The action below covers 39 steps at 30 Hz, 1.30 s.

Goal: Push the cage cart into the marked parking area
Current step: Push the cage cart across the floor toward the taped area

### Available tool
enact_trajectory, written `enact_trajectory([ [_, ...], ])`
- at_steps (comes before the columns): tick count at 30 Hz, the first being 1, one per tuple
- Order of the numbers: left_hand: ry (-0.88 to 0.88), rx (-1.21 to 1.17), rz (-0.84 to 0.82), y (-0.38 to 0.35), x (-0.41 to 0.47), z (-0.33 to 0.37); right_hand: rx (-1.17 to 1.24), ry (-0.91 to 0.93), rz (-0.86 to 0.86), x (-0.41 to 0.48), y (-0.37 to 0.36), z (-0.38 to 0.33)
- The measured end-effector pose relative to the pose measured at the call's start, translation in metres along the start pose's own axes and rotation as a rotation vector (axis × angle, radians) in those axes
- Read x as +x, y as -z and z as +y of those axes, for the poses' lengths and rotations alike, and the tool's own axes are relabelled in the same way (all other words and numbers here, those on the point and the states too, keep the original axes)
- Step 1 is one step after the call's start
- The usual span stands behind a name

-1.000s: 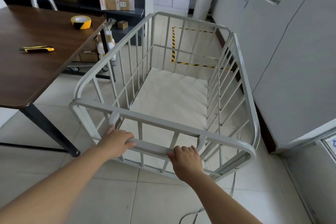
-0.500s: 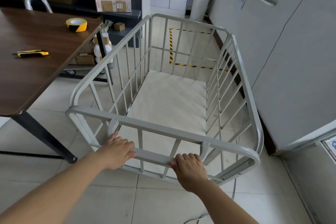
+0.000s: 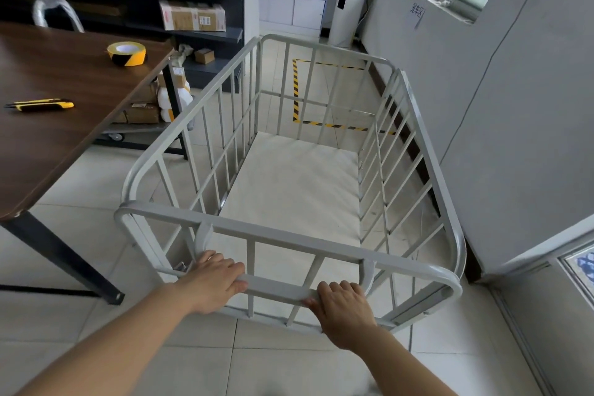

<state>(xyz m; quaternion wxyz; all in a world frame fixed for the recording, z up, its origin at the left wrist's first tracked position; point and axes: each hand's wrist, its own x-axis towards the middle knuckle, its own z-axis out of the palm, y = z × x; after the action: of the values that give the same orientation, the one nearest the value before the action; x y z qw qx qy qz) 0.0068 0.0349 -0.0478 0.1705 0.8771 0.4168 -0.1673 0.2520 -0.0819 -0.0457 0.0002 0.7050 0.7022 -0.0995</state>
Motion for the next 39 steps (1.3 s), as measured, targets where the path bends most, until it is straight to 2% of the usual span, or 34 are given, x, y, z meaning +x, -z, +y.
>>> enact_trajectory([
  [11,0.005,0.007,-0.024,0.034,0.046,-0.017,-0.003,-0.017,0.002,0.056,0.008,0.015],
  [26,0.009,0.0,0.018,0.093,0.159,-0.034,-0.033,-0.028,0.036,0.173,0.028,0.076],
  [39,-0.007,0.004,0.028,0.134,0.235,-0.077,-0.022,-0.034,0.04,0.26,0.045,0.091],
])
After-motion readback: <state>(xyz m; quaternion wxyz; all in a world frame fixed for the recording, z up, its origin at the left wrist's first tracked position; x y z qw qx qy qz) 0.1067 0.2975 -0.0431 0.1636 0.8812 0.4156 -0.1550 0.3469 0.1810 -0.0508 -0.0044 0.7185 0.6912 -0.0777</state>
